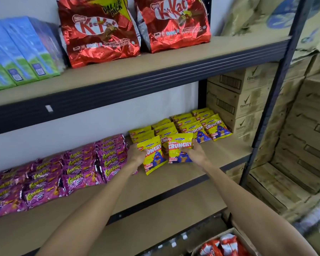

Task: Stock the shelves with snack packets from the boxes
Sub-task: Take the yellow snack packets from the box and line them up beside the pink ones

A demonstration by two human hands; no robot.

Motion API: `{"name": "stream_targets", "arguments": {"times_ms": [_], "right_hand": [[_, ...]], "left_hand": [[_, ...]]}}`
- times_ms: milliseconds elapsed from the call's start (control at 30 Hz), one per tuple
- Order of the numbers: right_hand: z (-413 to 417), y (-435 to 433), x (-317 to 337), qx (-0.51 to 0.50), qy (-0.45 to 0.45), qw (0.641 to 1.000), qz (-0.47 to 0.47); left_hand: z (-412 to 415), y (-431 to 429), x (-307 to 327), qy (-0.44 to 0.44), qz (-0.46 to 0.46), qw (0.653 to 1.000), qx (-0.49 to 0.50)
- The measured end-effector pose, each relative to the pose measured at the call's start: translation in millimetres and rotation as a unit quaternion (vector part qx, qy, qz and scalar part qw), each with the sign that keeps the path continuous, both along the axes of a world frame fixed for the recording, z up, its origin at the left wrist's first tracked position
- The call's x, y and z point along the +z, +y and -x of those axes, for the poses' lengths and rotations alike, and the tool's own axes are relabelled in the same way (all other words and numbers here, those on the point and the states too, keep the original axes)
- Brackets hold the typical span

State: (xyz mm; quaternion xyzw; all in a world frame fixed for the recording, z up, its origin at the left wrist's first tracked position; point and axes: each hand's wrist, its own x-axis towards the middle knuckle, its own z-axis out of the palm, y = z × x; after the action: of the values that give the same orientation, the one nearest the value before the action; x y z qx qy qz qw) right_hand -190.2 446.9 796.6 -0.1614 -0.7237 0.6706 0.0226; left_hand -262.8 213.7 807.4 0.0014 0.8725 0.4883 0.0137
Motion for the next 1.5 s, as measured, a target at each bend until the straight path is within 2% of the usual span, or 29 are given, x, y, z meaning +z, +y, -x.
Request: {"name": "stream_targets", "arguments": {"times_ms": [167,267,400,533,700,900,1067,1133,1233,1300,1500], "right_hand": [[43.1,27.0,-43.8,0.026,0.015,1.0,0.0],[27.5,13.8,-17.8,0.016,0.001,1.0,-0.014],[33.5,14.6,-18.4,0.02,0.002,0.999,-0.038],[39.8,16.3,-22.6,0.021,0.014,0.998,-0.056],[49.4,14.3,-29.2,0.005,0.03,0.995,-0.098],[60.1,1.8,-33.0,-0.001,0.091,0.987,-0.129],[61.6,-4.0,-42.7,0.002,0.104,0.967,-0.232],[62.1,-4.6,-47.8,0.001,0.128,0.945,-0.3],[61.0,-4.7,-52.1,-0.014,0.15,0.886,-0.439],[58.4,-6.6,-51.3,-0.007,0.151,0.854,-0.499],[55.7,-13.4,-50.2,0.038,0.138,0.842,-0.519]], "left_hand": [[5.1,8.4,4.7,0.004,-0.004,0.999,0.033],[7.7,11.8,0.4,0.025,0.073,0.997,-0.006],[8.1,16.7,-10.3,0.067,0.176,0.981,-0.046],[5.2,22.0,-9.1,0.109,0.373,0.921,-0.022],[1.3,27.1,-11.5,0.167,0.473,0.861,-0.086],[-4.7,23.6,-17.8,0.157,0.475,0.859,-0.109],[-4.1,17.4,-22.0,0.142,0.485,0.855,-0.117],[-3.2,15.8,-23.0,0.137,0.492,0.85,-0.124],[-2.4,16.7,-23.7,0.128,0.49,0.852,-0.134],[-3.1,19.3,-22.6,0.123,0.488,0.853,-0.135],[-4.0,21.8,-22.2,0.115,0.472,0.863,-0.139]]}}
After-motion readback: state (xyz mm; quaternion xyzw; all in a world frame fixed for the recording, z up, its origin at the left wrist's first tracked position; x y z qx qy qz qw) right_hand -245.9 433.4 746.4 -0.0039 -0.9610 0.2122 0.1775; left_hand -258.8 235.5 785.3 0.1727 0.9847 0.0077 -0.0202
